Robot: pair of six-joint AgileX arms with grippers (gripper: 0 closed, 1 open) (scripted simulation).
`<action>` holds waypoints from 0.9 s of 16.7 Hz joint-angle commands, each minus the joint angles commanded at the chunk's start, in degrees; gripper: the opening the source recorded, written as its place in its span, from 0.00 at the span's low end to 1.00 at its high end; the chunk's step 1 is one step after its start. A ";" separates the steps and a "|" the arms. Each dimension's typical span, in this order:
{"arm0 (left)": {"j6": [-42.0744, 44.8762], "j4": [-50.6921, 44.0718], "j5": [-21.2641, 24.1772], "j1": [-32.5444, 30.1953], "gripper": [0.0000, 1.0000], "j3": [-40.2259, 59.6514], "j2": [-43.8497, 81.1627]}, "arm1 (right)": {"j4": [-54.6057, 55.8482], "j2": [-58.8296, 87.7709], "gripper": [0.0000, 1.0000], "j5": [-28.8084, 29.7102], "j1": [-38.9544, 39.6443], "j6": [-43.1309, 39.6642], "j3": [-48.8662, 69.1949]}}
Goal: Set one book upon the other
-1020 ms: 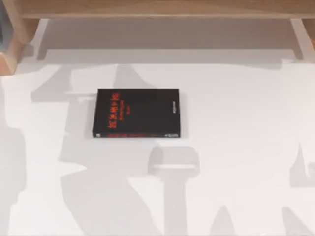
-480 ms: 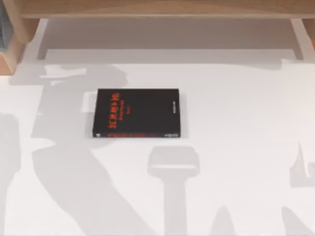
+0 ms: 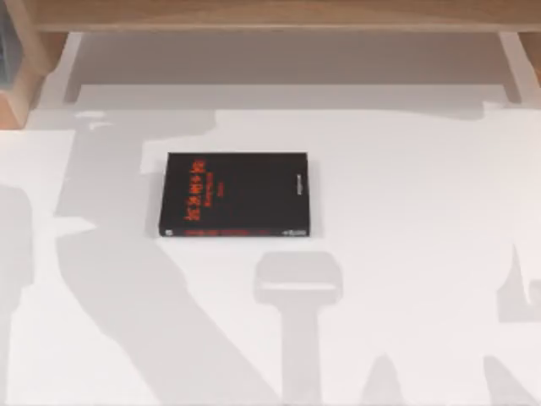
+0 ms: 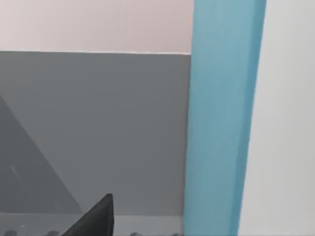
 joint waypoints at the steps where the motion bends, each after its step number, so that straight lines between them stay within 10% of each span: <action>1: -0.01 -0.33 -0.14 -0.15 1.00 0.98 0.64 | 0.00 0.00 1.00 0.00 0.00 0.00 0.00; 6: -0.01 -0.56 -0.24 -0.25 1.00 1.63 1.06 | 0.00 0.00 1.00 0.00 0.00 0.00 0.00; 15: -0.01 -0.56 -0.24 -0.25 0.32 1.63 1.06 | 0.00 0.00 1.00 0.00 0.00 0.00 0.00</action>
